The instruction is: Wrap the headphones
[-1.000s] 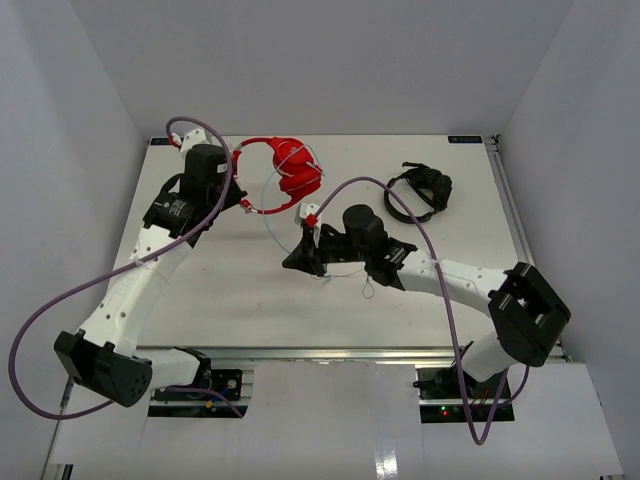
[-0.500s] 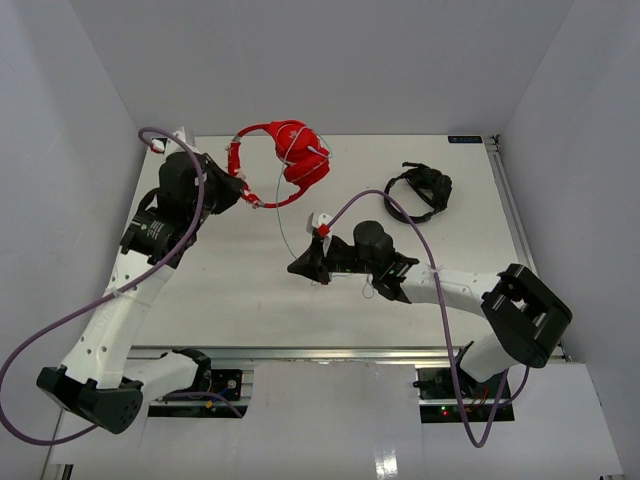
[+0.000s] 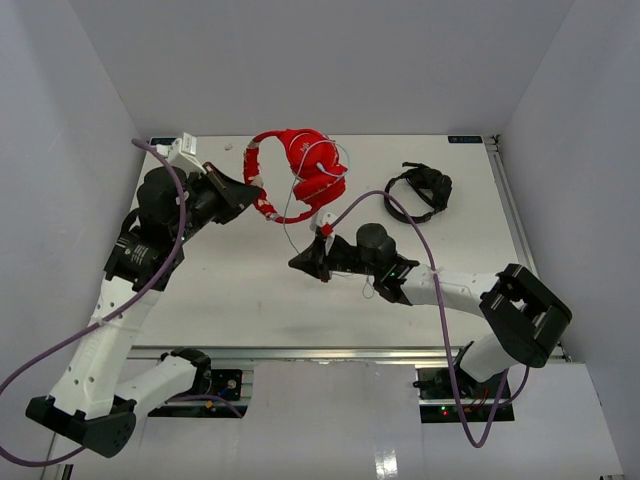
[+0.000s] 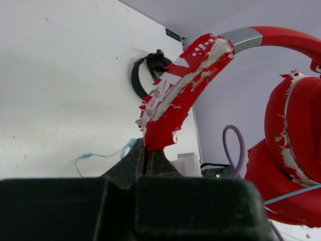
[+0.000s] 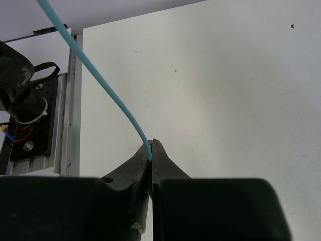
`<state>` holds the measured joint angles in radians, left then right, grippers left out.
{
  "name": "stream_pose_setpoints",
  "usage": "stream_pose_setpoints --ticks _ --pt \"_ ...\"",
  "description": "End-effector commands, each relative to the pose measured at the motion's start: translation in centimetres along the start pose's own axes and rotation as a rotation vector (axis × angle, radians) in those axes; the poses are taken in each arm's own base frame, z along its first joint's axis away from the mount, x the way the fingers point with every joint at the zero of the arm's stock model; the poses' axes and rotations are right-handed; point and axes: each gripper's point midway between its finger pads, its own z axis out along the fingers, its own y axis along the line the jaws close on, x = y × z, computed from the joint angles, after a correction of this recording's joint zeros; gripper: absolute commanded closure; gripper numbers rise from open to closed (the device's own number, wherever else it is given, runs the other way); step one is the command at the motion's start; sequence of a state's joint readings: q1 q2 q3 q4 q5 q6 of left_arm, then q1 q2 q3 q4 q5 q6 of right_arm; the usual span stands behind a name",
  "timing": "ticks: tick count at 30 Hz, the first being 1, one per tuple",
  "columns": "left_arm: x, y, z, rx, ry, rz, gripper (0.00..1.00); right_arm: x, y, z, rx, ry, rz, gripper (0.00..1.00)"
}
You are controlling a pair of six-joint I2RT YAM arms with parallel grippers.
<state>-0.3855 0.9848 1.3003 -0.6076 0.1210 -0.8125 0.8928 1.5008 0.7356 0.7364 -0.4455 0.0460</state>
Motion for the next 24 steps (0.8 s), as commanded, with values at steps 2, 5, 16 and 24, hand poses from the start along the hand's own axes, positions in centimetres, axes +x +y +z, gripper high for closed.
stream_pose_setpoints --ticks 2,5,16,24 --pt "-2.3 -3.8 -3.5 0.155 -0.100 0.083 1.00 -0.6 -1.6 -0.8 0.047 -0.052 -0.024 0.92" --pt "-3.1 -3.7 -4.6 0.144 -0.147 0.114 1.00 -0.8 -1.7 -1.1 0.039 -0.060 -0.019 0.92" --pt "-4.4 -5.2 -6.7 0.201 -0.213 0.189 1.00 0.0 -2.0 -1.4 0.027 -0.047 -0.008 0.92" --pt "-5.3 -5.9 -8.0 0.211 -0.257 0.190 1.00 0.3 -2.4 -1.9 0.035 -0.042 -0.007 0.92"
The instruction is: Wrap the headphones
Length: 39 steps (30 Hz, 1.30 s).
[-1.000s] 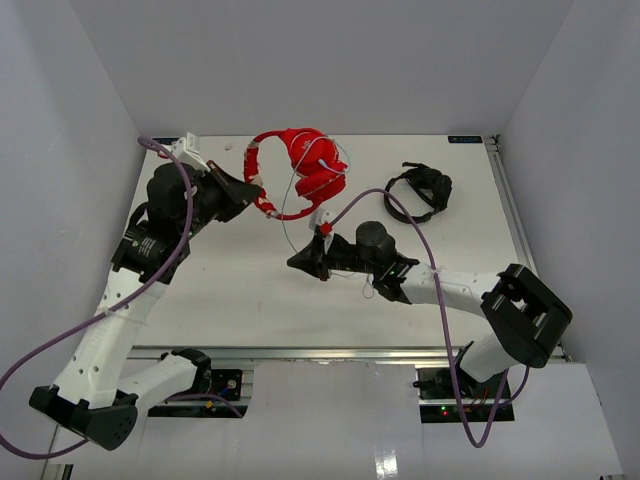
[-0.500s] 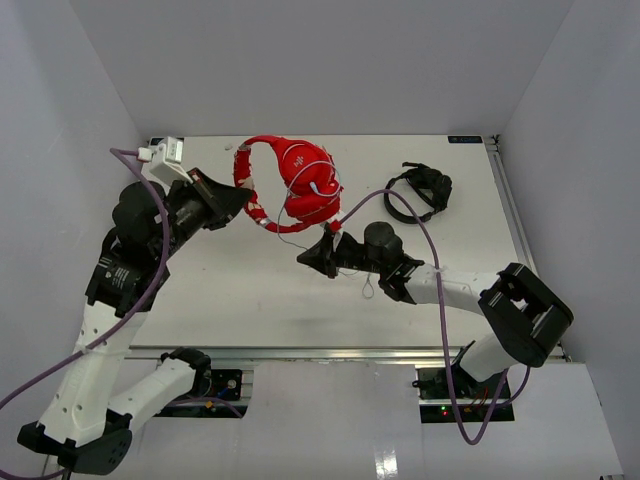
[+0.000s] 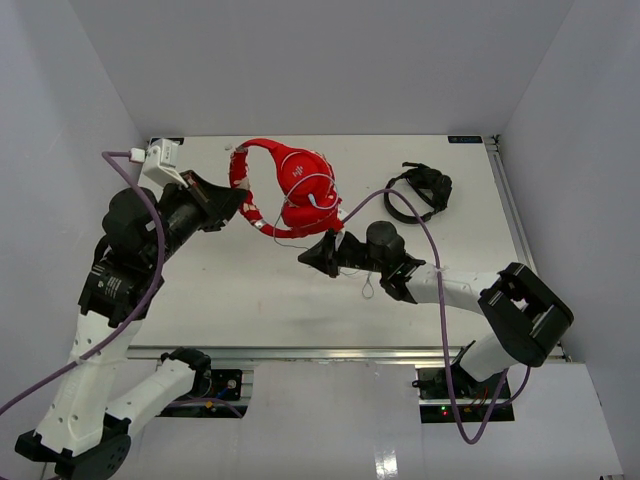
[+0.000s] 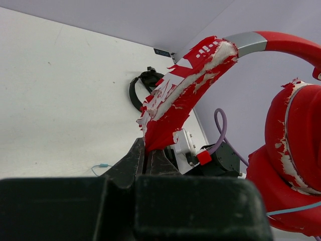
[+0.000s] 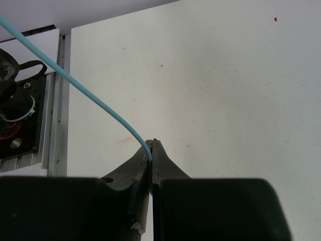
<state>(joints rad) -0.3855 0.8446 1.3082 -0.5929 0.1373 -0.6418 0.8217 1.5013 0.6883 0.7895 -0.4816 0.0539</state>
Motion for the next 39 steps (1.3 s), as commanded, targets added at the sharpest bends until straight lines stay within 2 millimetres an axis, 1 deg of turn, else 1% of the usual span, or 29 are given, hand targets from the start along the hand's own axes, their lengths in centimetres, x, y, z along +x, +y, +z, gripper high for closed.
stream_pose_setpoints --ticks 1,3,7,10,14,18,22,24,25,27,29,31,34,35,36,38,39 --pt "-4.7 -3.0 -2.5 0.069 -0.169 0.003 1.00 -0.3 -0.5 -0.4 0.003 -0.030 -0.014 0.92" --pt "-5.5 -3.1 -2.9 0.061 -0.199 -0.004 1.00 0.3 -0.6 -0.3 0.001 -0.020 -0.006 0.92" --pt "-6.9 -4.0 -3.5 0.086 -0.252 -0.035 1.00 2.3 -0.9 0.7 -0.020 0.025 0.034 0.92" --pt "-7.5 -4.4 -3.6 0.092 -0.265 -0.049 1.00 3.0 -0.9 1.3 -0.040 0.034 0.052 0.92" --pt "-7.5 -4.6 -3.8 0.101 -0.263 -0.052 1.00 4.0 -1.3 1.7 -0.038 0.053 0.068 0.92" --pt "-7.3 -4.9 -4.2 0.119 -0.265 -0.056 1.00 4.4 -1.7 1.9 -0.036 0.061 0.080 0.92" --pt "-7.3 -5.6 -4.6 0.151 -0.261 -0.061 1.00 5.1 -2.4 2.2 -0.031 0.075 0.102 0.92" --pt "-6.9 -6.1 -4.7 0.181 -0.239 -0.069 1.00 5.5 -2.7 2.4 -0.027 0.084 0.112 0.92" --pt "-6.8 -6.2 -4.8 0.191 -0.233 -0.071 1.00 5.9 -3.0 2.4 -0.023 0.092 0.122 0.92" --pt "-6.5 -6.7 -5.1 0.213 -0.221 -0.073 1.00 6.0 -3.5 2.6 -0.018 0.093 0.130 0.92" --pt "-6.3 -7.1 -5.6 0.236 -0.212 -0.064 1.00 6.6 -4.3 2.4 -0.006 0.101 0.154 0.92" --pt "-5.7 -7.3 -5.9 0.260 -0.191 -0.046 1.00 6.7 -4.9 2.5 0.000 0.101 0.170 0.92" --pt "-3.2 -7.7 -5.4 0.324 -0.092 -0.019 1.00 6.3 -5.7 2.7 0.003 0.095 0.176 0.92" --pt "-2.6 -8.2 -5.6 0.363 -0.064 -0.005 1.00 6.2 -5.9 2.6 0.006 0.094 0.178 0.92" --pt "-1.0 -8.6 -5.5 0.419 0.004 0.015 1.00 5.7 -6.3 2.8 0.003 0.089 0.180 0.92" --pt "0.5 -8.3 -5.0 0.445 0.062 0.035 1.00 5.2 -6.9 2.8 0.009 0.087 0.183 0.92" --pt "1.3 -8.4 -5.2 0.473 0.092 0.063 1.00 4.3 -7.4 2.8 0.016 0.075 0.174 0.92"
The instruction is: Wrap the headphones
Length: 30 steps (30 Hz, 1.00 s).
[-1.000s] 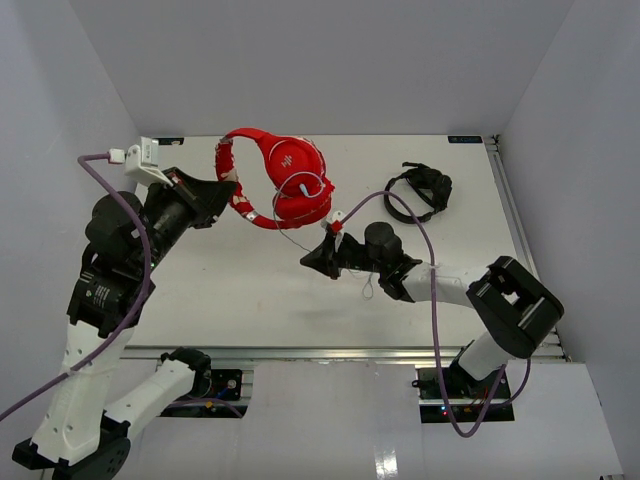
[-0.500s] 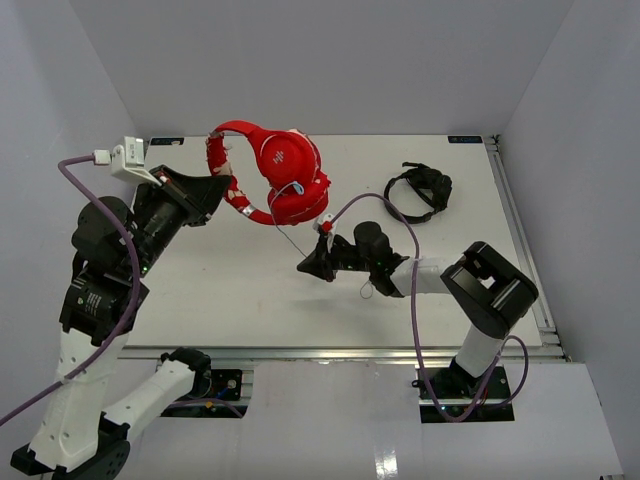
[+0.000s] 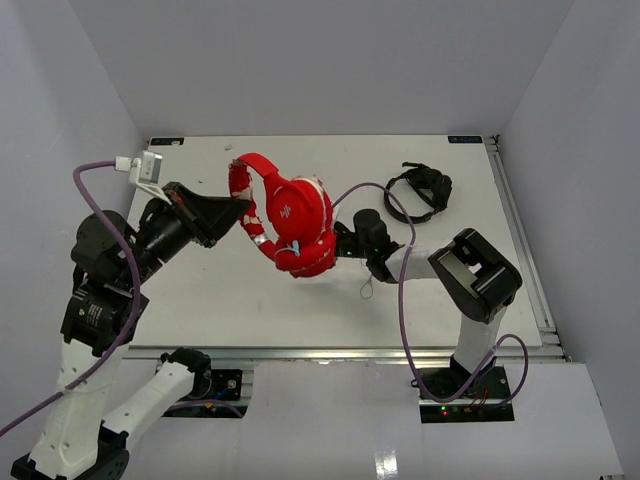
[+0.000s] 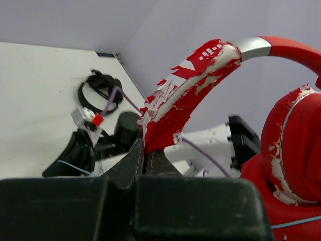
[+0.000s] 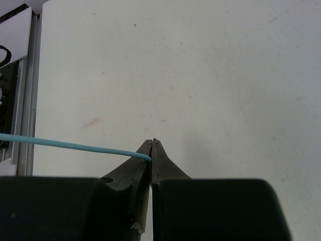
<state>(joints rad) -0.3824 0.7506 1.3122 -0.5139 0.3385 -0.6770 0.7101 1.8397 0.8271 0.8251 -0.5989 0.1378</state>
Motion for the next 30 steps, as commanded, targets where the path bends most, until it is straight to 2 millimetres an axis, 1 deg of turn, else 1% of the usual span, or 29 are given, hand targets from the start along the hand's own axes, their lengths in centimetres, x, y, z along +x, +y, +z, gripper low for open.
stream_pose_setpoints --ticks 1,3,4,5,6,7,8,10,13,15,16,18,20,21,24,27,28,30 --pt "3.1 -2.7 -0.2 0.223 0.147 0.052 1.00 -4.1 -1.4 0.1 0.011 -0.055 -0.020 0.92" --pt "4.8 -2.6 -0.5 0.276 0.216 0.104 1.00 -5.5 -2.4 -0.4 0.032 -0.066 -0.029 0.92" --pt "5.8 -2.2 -0.4 0.288 0.250 0.107 1.00 -6.2 -2.7 -0.5 0.035 -0.069 -0.042 0.92" --pt "6.6 -2.0 -0.5 0.304 0.279 0.115 1.00 -7.5 -3.7 -0.9 0.054 -0.070 -0.039 0.92" --pt "7.3 -1.7 -0.6 0.314 0.305 0.120 1.00 -7.3 -4.2 -1.3 0.066 -0.057 -0.029 0.92" --pt "8.2 -0.8 -0.4 0.293 0.336 0.126 1.00 -9.5 -5.1 -1.7 0.081 -0.074 -0.043 0.92" --pt "8.9 0.4 -0.2 0.257 0.354 0.142 1.00 -10.5 -5.6 -2.0 0.092 -0.078 -0.049 0.92" --pt "9.7 2.5 0.2 0.180 0.376 0.173 1.00 -12.4 -7.1 -3.3 0.126 -0.086 -0.055 0.92" --pt "10.8 7.3 1.3 -0.005 0.408 0.229 1.00 -16.3 -8.6 -5.1 0.183 -0.066 -0.081 0.92" --pt "11.4 10.2 1.9 -0.123 0.423 0.253 1.00 -17.9 -9.3 -6.0 0.216 -0.054 -0.118 0.92" --pt "11.5 11.0 2.1 -0.158 0.426 0.265 1.00 -19.0 -9.3 -6.4 0.229 -0.048 -0.129 0.92" --pt "12.4 11.9 2.9 -0.184 0.462 0.270 1.00 -20.7 -9.2 -7.2 0.240 -0.051 -0.166 0.92" --pt "12.4 12.8 3.5 -0.224 0.473 0.288 1.00 -22.7 -8.8 -8.0 0.255 -0.059 -0.196 0.92" --pt "12.6 13.5 3.9 -0.247 0.487 0.289 1.00 -22.9 -8.7 -8.2 0.258 -0.048 -0.206 0.92" --pt "13.3 15.9 4.9 -0.346 0.530 0.303 1.00 -25.0 -8.1 -9.0 0.272 -0.049 -0.238 0.92" --pt "14.1 18.5 5.7 -0.439 0.561 0.315 1.00 -26.2 -7.3 -9.5 0.269 -0.050 -0.260 0.92" --pt "14.5 19.1 6.0 -0.453 0.577 0.315 1.00 -26.4 -7.2 -9.6 0.266 -0.046 -0.262 0.92" --pt "15.0 21.1 6.5 -0.533 0.600 0.336 1.00 -26.4 -6.7 -9.7 0.249 -0.037 -0.262 0.92"
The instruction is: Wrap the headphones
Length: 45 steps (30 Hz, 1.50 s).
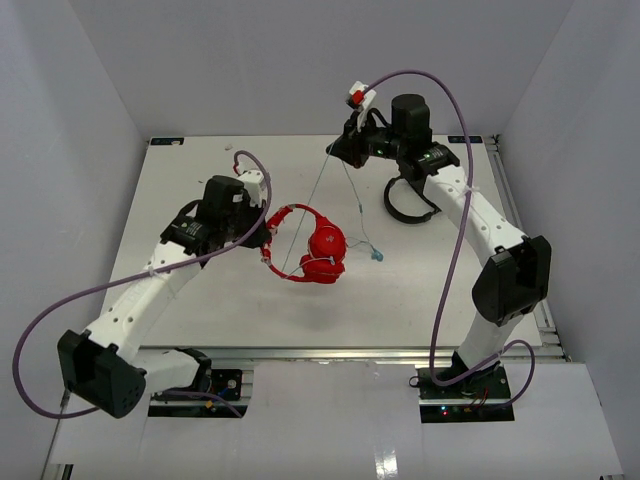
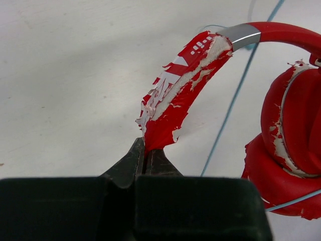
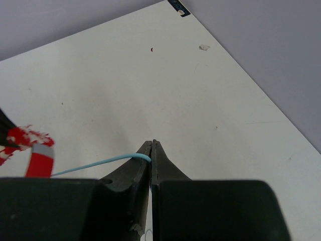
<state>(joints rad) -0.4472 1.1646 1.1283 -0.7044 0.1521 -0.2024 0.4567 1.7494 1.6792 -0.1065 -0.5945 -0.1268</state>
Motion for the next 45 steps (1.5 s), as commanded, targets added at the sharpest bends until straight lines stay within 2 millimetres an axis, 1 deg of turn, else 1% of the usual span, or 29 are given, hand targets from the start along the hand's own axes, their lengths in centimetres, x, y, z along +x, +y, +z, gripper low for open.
stream_pose_setpoints --ticks 1,4,5,10,12,17,20,24,27,29,33,37,38,40,42,43,45 --pt "-2.0 2.5 1.2 -0.159 -0.031 0.011 1.00 -2.0 1.1 -1.7 -0.019 0.003 -0.036 0.92" --pt "-2.4 4.3 1.8 -0.266 -0.027 -0.003 1.00 -1.2 2.4 -1.7 -0.081 0.010 -0.003 0.92" --pt "-2.6 4.9 1.8 -0.305 -0.029 -0.014 1.00 -0.8 3.2 -1.6 -0.111 0.014 0.018 0.92" --pt "-3.7 8.0 0.9 -0.506 -0.065 -0.054 1.00 1.1 6.4 -1.2 -0.199 0.005 0.059 0.92" --pt "-4.0 8.6 0.9 -0.540 -0.064 -0.057 1.00 1.6 7.1 -1.3 -0.220 0.001 0.069 0.92" --pt "-3.7 9.8 1.3 -0.591 -0.046 -0.060 1.00 1.4 8.5 -1.9 -0.231 -0.022 0.053 0.92" --pt "-3.6 9.7 1.2 -0.580 -0.049 -0.058 1.00 1.6 8.4 -2.5 -0.196 -0.023 0.046 0.92" --pt "-3.9 9.0 0.7 -0.540 -0.074 -0.050 1.00 1.8 7.0 -2.4 -0.122 -0.026 0.034 0.92" --pt "-3.9 8.9 0.3 -0.529 -0.092 -0.049 1.00 1.9 6.4 -2.3 -0.107 -0.023 0.049 0.92" --pt "-3.8 9.0 0.4 -0.536 -0.088 -0.047 1.00 2.0 6.6 -2.2 -0.126 -0.022 0.054 0.92" --pt "-3.7 9.6 1.3 -0.562 -0.060 -0.050 1.00 1.3 7.5 -2.4 -0.168 -0.037 0.071 0.92" --pt "-4.8 10.7 1.1 -0.604 -0.079 -0.102 1.00 -0.1 10.2 -2.7 -0.274 -0.075 0.099 0.92" --pt "-5.2 11.0 1.0 -0.612 -0.089 -0.120 1.00 -0.1 11.5 -2.5 -0.310 -0.080 0.103 0.92" --pt "-5.7 11.7 0.8 -0.632 -0.107 -0.154 1.00 -0.4 12.8 -2.3 -0.346 -0.098 0.097 0.92" --pt "-7.0 12.2 0.5 -0.659 -0.144 -0.193 1.00 -0.5 15.4 -2.0 -0.412 -0.111 0.115 0.92" --pt "-7.3 12.3 0.4 -0.670 -0.160 -0.214 1.00 -0.4 15.9 -1.9 -0.428 -0.118 0.125 0.92" --pt "-8.6 12.3 -0.2 -0.682 -0.205 -0.247 1.00 0.0 17.6 -1.3 -0.473 -0.134 0.129 0.92"
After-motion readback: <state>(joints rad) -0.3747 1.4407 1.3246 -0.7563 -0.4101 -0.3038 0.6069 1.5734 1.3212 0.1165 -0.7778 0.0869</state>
